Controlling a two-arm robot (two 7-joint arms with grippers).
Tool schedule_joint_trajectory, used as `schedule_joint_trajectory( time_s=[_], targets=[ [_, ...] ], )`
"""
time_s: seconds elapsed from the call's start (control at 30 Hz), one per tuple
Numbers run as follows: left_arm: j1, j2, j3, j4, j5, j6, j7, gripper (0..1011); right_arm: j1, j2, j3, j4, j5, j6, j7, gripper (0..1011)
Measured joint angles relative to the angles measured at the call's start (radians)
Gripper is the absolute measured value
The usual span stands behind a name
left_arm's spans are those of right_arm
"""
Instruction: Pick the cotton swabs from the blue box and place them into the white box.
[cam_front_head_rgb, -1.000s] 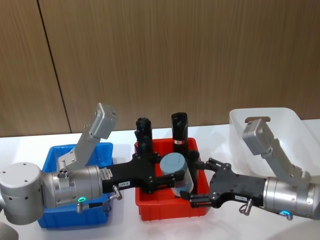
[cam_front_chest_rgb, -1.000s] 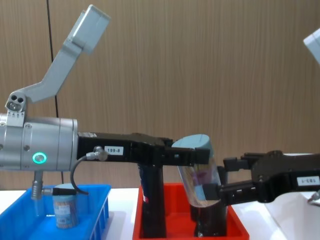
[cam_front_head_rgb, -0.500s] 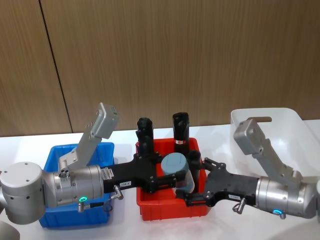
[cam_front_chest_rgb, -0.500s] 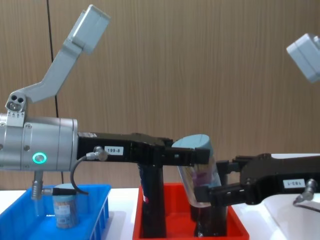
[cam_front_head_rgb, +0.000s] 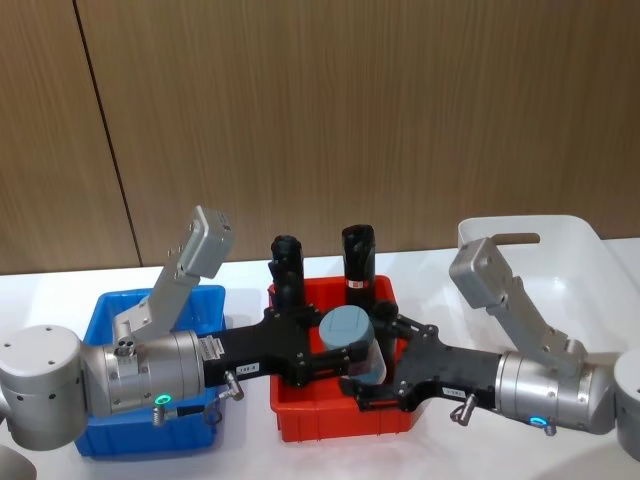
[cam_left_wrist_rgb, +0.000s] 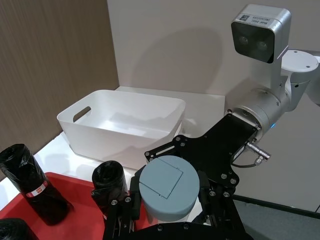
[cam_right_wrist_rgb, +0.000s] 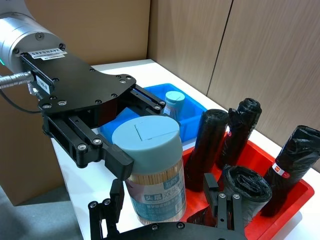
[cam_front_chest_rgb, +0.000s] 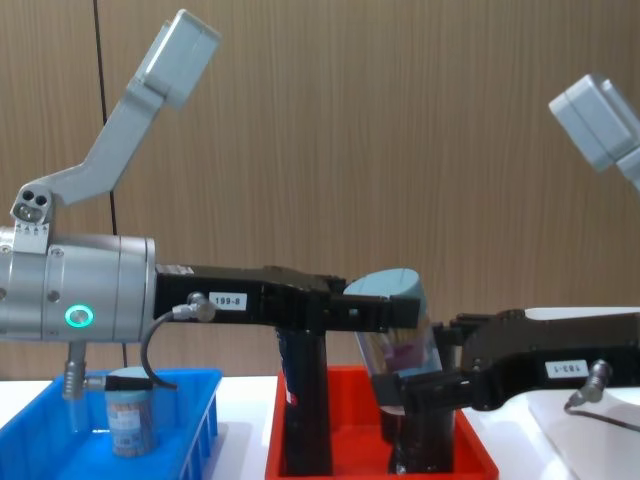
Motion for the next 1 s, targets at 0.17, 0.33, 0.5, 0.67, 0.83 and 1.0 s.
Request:
schedule_joint_trajectory(
  time_s=[0.17, 0.33, 0.5, 0.67, 0.83, 1.0],
  targets=[
    [0.000, 0.000, 0.000, 0.000, 0.000, 0.000, 0.000, 669, 0.004, -0.004, -0.004, 0.006, 0.000, -0.001, -0.007, 1002],
    [0.000, 0.000, 0.000, 0.000, 0.000, 0.000, 0.000, 669, 0.008, -0.007, -0.009, 0.011, 0.000, -0.001, -0.014, 907],
    [0.000, 0.000, -0.001, 0.000, 0.000, 0.000, 0.002, 669, 0.010, -0.009, -0.013, 0.014, 0.001, -0.001, -0.017, 790],
    [0.000, 0.000, -0.001, 0.000, 0.000, 0.000, 0.002, 671, 0.010, -0.009, -0.016, 0.014, 0.005, -0.001, -0.020, 739],
    [0.000, 0.000, 0.000, 0.000, 0.000, 0.000, 0.000, 792, 0.011, -0.007, -0.018, 0.014, 0.007, 0.000, -0.025, 669],
    [0.000, 0.000, 0.000, 0.000, 0.000, 0.000, 0.000, 964, 0.011, -0.005, -0.020, 0.011, 0.012, 0.001, -0.026, 634]
  ],
)
